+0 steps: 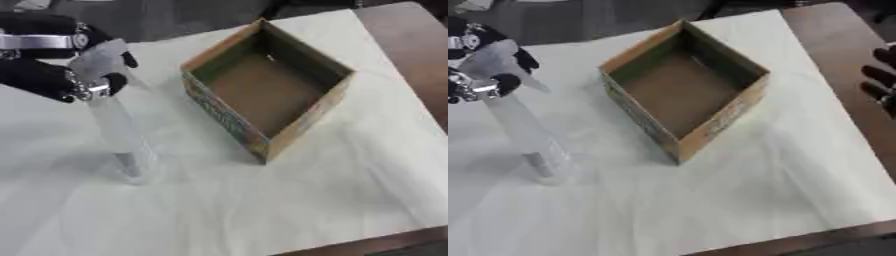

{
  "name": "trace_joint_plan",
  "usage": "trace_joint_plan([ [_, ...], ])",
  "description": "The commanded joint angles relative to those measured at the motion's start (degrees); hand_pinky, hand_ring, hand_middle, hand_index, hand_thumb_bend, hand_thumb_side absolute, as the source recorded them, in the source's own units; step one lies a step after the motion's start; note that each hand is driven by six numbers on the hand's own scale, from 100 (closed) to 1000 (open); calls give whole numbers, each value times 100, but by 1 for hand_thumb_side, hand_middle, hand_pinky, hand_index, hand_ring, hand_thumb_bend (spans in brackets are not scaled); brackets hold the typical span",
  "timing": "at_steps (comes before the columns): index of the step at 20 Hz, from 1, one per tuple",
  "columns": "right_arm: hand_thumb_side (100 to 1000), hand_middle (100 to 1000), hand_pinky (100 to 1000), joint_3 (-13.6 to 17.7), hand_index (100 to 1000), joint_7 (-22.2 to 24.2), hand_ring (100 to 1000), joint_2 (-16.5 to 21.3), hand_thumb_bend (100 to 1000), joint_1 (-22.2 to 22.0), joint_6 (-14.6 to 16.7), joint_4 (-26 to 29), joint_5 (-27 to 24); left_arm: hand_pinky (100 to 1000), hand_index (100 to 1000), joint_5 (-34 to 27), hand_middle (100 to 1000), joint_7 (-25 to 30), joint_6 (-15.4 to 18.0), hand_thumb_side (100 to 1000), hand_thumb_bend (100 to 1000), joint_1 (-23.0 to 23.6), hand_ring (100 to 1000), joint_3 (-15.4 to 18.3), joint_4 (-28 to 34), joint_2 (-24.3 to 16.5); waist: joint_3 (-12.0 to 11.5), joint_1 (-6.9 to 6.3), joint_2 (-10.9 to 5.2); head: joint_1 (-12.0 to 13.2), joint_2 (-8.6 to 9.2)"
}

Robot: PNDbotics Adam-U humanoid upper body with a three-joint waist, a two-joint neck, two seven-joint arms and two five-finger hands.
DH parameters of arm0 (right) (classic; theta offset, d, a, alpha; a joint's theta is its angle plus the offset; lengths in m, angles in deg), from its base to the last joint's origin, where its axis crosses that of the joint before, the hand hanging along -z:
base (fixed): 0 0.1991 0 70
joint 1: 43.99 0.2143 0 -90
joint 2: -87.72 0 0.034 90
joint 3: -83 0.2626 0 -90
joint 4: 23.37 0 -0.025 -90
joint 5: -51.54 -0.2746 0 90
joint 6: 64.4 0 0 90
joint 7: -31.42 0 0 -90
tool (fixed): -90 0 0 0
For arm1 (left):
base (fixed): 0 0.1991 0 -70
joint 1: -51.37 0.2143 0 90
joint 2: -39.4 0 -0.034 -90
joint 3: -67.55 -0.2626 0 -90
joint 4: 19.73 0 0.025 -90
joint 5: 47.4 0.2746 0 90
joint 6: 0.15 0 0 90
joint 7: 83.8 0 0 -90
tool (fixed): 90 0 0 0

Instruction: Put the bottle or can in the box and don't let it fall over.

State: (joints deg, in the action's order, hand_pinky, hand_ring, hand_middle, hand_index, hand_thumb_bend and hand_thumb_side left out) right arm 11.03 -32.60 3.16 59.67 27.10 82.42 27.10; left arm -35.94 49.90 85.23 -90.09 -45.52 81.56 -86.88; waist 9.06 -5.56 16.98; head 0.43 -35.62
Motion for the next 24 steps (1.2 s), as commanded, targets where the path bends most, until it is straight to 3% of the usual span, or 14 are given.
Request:
trace_joint_plan([
  [1, 611, 1000, 1000, 66, 986, 26, 1000, 95, 100, 58, -1, 40, 27, 692, 876, 110, 709, -26, 33, 829, 173, -158, 647, 40, -28, -50, 0, 24, -71, 23, 38],
  [12, 617, 1000, 1000, 83, 986, 37, 1000, 86, 100, 53, -18, 31, 39, 638, 840, 292, 654, -35, 137, 688, 254, -216, 552, -26, -102, 28, 5, 12, -65, 39, 20],
  [18, 624, 1000, 1000, 95, 986, 17, 1000, 76, 100, 58, -41, 22, 31, 543, 834, 322, 631, 3, 156, 587, 218, -222, 457, -63, -146, 65, 17, 6, -62, 46, 46],
  [24, 625, 1000, 1000, 100, 987, 8, 1000, 69, 100, 50, -53, 24, 34, 440, 782, 287, 576, -29, 89, 478, 122, -230, 381, -80, -183, 97, 34, 14, -69, 51, 70],
])
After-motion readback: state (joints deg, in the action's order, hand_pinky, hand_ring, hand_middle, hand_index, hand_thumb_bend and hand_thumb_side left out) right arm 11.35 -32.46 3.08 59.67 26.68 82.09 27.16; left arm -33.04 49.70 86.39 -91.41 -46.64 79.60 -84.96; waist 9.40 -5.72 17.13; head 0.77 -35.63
